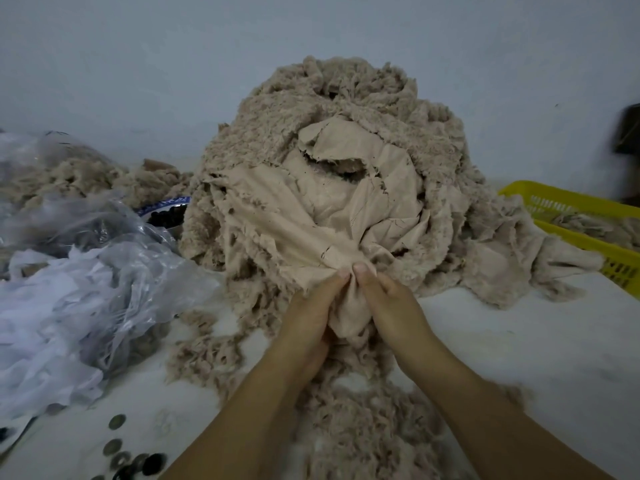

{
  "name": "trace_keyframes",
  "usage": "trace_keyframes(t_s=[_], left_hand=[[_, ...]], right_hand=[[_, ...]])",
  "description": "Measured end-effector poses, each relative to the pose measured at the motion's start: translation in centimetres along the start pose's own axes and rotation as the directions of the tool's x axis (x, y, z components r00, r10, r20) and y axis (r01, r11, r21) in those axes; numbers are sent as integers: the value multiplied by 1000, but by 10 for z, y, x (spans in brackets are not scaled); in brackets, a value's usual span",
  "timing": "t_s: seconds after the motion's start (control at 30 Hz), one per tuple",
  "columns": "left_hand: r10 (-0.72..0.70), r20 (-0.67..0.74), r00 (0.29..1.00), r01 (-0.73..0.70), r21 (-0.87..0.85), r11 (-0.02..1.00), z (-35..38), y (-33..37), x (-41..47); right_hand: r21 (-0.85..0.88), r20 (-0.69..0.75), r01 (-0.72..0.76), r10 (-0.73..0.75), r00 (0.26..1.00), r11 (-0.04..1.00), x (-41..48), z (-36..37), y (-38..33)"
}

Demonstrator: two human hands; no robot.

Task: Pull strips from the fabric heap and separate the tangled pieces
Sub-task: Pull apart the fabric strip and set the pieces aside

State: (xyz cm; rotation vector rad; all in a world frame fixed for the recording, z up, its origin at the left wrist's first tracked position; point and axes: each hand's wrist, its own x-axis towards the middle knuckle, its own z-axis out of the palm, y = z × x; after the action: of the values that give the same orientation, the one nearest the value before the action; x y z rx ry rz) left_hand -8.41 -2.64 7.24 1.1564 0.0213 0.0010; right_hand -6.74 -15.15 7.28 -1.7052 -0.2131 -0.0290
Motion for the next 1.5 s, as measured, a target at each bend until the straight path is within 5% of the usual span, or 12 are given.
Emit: trace_keyframes(t_s=[0.23,0.4,0.5,0.63,0.73,0.87,0.93,1.23,1.3,1.4,1.5], left_hand=[[-206,-171,964,122,-405,906,-11,16,13],[-221,-334,916,-25,-599,800,-44,29,26],[-203,-361,910,-85,-643,761,-53,29,30],[-195,-204,959,10,-665,747,-47,24,26],[-189,-48,981,123,-602,789,-40,25,22],[-219,62,974,227,-185,956,-12,21,11],[-202,100,974,212,-111,971,-5,17,8],[-102,-95,990,26,-594,804,-16,21,17],[-115,-148,982,-4,-630,777,-21,21,18],[-104,-255,961,-73,-600,796,-39,30,20],[-91,-96,991,45,-402,915,-27,32,16]], right_hand=[[-296,248,245,-174,953,923,-8,1,4],[-333,262,413,-337,904,848,-12,-1,-1],[-224,11,274,-278,960,935,-7,-10,-2],[13,-168,76,-73,983,997,0,-23,-5],[65,-121,22,-14,993,998,-1,-22,-3],[9,21,52,-52,998,999,-5,-10,-3],[-26,109,42,-39,993,999,-7,-5,-3],[-135,242,101,-66,968,986,-8,-7,-3],[-81,208,40,-23,978,996,-10,-10,-5],[267,28,-132,129,991,955,-4,-23,-10],[581,-40,-116,171,984,806,4,-30,-14]])
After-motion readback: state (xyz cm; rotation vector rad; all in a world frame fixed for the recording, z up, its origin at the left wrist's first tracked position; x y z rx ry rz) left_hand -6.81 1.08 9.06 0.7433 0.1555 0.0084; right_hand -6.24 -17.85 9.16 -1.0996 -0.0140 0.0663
